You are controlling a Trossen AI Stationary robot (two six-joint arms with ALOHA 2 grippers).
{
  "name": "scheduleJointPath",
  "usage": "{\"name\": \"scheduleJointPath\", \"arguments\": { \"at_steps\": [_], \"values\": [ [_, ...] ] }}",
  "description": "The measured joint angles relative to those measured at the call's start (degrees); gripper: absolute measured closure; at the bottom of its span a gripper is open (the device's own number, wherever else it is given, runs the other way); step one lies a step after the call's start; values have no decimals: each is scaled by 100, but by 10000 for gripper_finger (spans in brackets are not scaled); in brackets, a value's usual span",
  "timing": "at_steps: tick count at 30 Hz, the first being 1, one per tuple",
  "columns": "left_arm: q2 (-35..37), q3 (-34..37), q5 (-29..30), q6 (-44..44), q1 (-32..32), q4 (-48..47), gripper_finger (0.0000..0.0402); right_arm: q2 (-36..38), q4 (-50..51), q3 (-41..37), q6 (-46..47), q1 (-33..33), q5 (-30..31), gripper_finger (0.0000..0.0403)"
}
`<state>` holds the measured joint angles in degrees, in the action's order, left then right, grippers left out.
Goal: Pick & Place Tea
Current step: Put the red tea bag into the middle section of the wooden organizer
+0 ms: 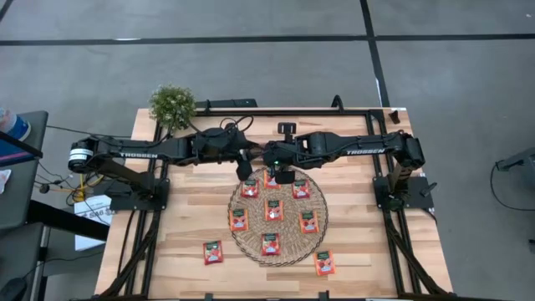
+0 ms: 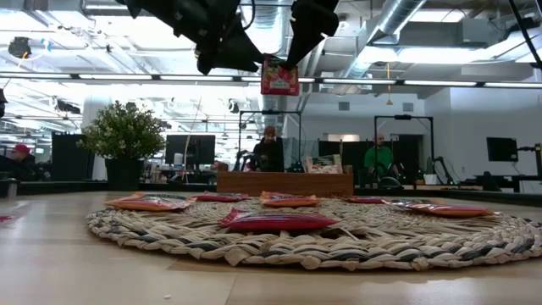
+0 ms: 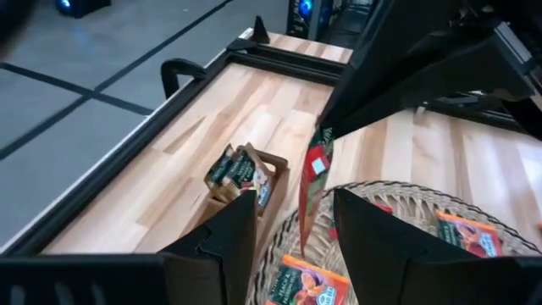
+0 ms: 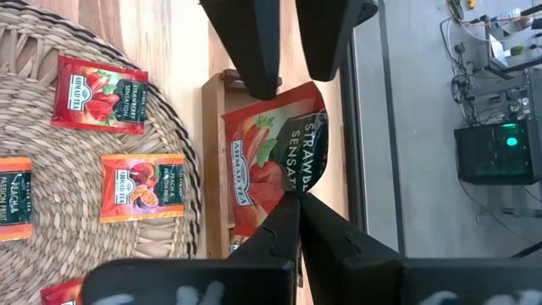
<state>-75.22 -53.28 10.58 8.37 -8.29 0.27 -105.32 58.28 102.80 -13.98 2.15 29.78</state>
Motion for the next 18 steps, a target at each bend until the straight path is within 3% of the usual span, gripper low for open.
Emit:
{"name": "scheduleJointPath", "arguments": {
  "at_steps": [18],
  "values": [
    [2,0,-178,-1,0,305,251,0,-2,0,-2,0,-26,403]
  ]
}}
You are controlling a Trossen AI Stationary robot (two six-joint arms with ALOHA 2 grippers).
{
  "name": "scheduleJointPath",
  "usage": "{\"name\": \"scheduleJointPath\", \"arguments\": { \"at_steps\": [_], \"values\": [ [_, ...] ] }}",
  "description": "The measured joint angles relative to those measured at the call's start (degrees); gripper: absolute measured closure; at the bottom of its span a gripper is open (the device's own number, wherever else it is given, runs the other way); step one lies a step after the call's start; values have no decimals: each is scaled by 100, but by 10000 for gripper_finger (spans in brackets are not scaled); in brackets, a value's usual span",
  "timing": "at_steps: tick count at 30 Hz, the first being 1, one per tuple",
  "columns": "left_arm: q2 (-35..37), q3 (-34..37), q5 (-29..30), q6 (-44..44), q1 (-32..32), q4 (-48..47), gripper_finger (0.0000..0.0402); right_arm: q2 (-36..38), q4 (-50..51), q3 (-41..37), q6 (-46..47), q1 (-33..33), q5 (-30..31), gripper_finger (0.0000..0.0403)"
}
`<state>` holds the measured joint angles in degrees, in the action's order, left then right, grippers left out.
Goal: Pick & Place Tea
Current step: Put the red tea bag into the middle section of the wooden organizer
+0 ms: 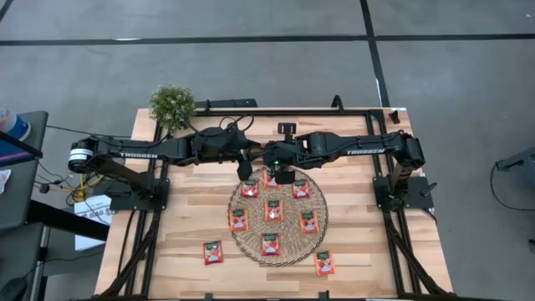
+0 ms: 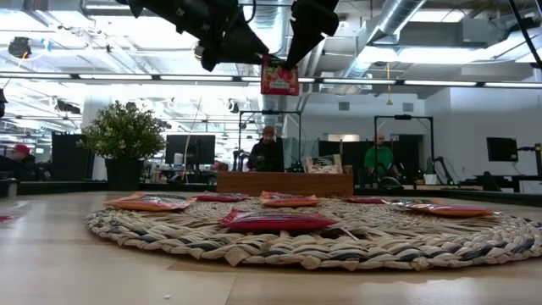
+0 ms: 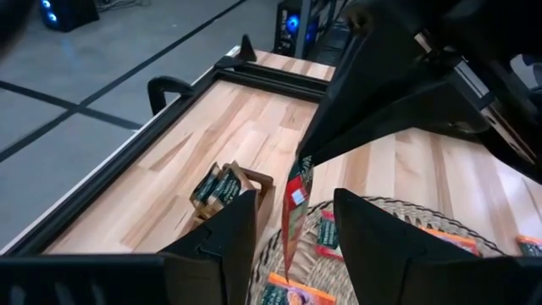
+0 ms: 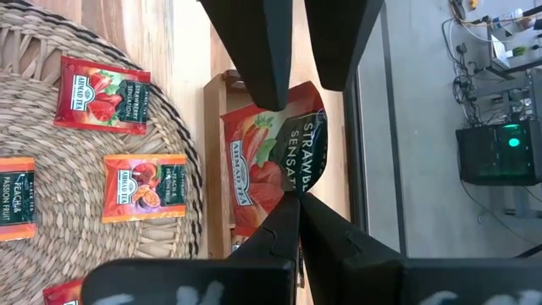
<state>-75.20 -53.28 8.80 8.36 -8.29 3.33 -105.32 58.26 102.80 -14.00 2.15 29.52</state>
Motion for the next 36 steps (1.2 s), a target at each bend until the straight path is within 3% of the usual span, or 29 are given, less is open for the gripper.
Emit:
{"name": "scheduleJointPath", "arguments": {
  "at_steps": [13,25,36],
  "values": [
    [0,0,323,-156,-8,-152,251,0,-4,0,42,11,2,403],
    [0,0,-103,-146,-76,-17,251,0,-159,0,-15,7,4,403],
    [0,0,-105,-129,-74,-19,262,0,-201,0,-103,9,13,403]
  ]
}}
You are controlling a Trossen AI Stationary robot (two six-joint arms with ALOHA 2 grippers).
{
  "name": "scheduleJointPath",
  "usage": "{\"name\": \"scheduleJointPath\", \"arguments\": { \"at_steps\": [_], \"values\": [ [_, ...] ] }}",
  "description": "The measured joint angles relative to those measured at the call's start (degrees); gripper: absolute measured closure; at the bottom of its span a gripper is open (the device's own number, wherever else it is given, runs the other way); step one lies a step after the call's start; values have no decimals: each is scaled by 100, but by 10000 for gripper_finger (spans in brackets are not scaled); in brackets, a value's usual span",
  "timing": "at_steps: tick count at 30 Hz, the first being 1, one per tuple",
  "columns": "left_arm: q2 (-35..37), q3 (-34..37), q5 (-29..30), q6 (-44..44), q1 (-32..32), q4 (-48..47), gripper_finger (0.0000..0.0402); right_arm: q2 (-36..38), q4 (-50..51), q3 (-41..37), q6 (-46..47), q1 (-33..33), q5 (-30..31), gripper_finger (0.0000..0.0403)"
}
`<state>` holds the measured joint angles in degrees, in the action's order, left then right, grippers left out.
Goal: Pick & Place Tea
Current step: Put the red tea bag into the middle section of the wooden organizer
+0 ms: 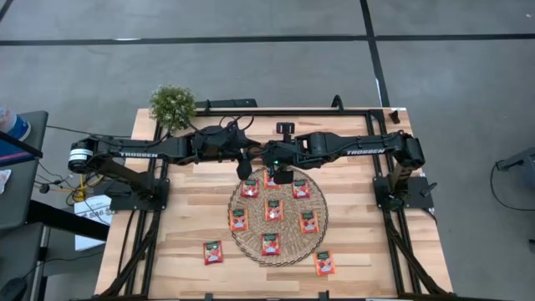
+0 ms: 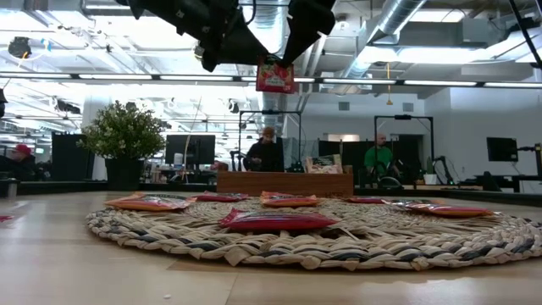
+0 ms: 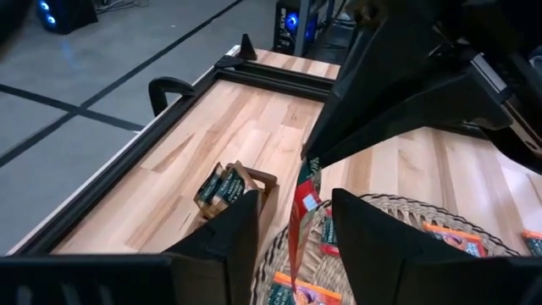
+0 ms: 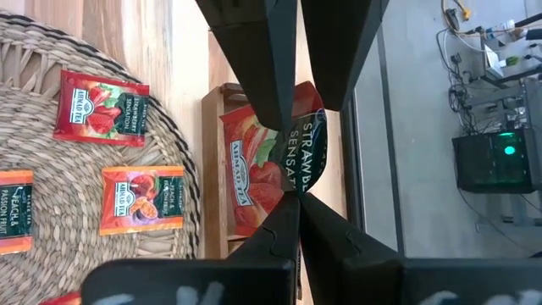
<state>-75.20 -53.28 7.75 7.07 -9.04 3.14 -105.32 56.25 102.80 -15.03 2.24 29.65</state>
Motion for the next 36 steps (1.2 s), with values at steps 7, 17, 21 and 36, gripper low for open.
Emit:
{"name": "scheduleJointPath", "arguments": {
  "at_steps": [7,17,21,36],
  "values": [
    [0,0,-41,0,-2,65,335,2,-18,0,0,0,0,403],
    [0,0,-63,-4,-2,120,401,2,-22,0,0,0,-2,403],
    [0,0,-68,-4,-2,85,401,2,-20,-2,0,0,-7,403],
    [0,0,-79,-7,-2,83,401,75,9,-4,-48,0,3,376]
  ]
}}
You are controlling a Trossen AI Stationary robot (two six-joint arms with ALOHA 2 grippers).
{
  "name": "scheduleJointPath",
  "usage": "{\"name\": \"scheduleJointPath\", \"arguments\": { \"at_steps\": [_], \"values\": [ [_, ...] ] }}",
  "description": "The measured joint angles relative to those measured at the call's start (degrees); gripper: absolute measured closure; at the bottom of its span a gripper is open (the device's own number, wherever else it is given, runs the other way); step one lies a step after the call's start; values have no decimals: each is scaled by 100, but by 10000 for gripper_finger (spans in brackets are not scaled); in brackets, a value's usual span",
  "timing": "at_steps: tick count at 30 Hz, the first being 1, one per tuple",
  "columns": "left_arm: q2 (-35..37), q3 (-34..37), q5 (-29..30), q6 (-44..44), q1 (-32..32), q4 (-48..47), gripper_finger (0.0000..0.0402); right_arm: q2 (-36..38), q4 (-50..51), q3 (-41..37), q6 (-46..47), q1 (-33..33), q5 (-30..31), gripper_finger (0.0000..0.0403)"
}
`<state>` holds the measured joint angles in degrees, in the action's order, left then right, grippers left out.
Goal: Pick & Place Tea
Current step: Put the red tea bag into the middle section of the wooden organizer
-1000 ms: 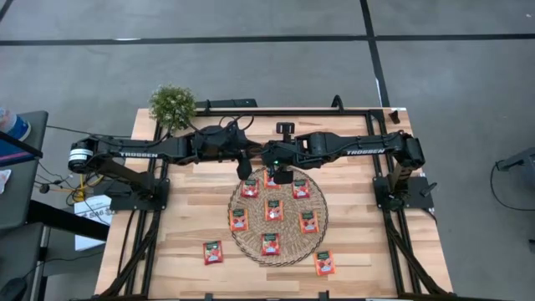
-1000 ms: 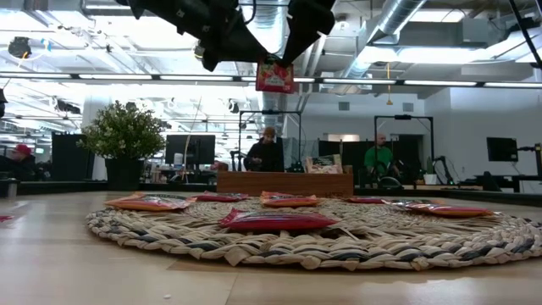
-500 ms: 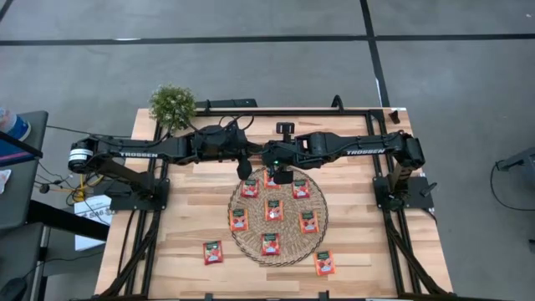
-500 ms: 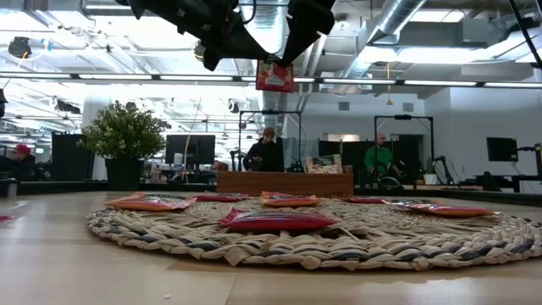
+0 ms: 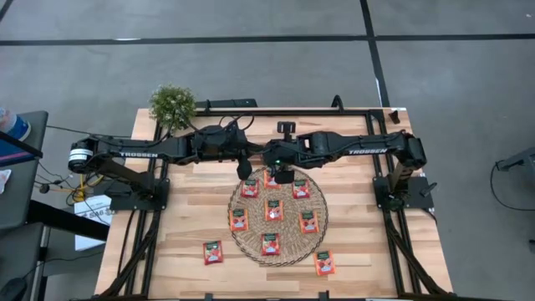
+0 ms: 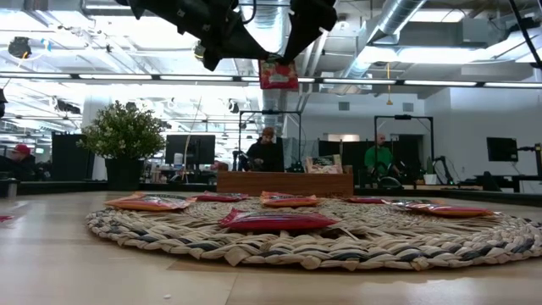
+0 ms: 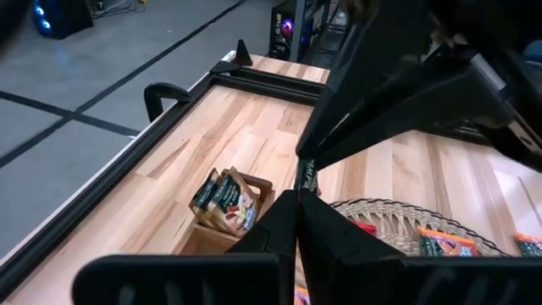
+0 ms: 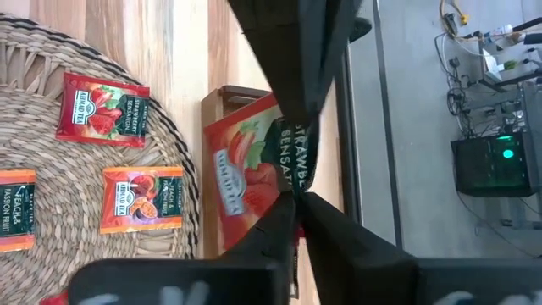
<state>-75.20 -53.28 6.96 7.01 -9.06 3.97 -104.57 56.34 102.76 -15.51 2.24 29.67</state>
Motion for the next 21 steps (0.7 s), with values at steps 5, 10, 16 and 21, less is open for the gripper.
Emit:
{"name": "scheduleJointPath", "arguments": {
  "at_steps": [5,10,16,21],
  "values": [
    [0,0,0,-2,0,-20,401,165,-21,9,4,-2,21,314],
    [0,0,49,-15,0,-1,401,268,165,4,152,-2,110,255],
    [-188,-2,137,-203,-79,252,401,531,1461,2,1094,-2,614,223],
    [-793,-7,-149,-347,-396,890,401,720,2462,5,2143,-13,422,227]
  ]
}}
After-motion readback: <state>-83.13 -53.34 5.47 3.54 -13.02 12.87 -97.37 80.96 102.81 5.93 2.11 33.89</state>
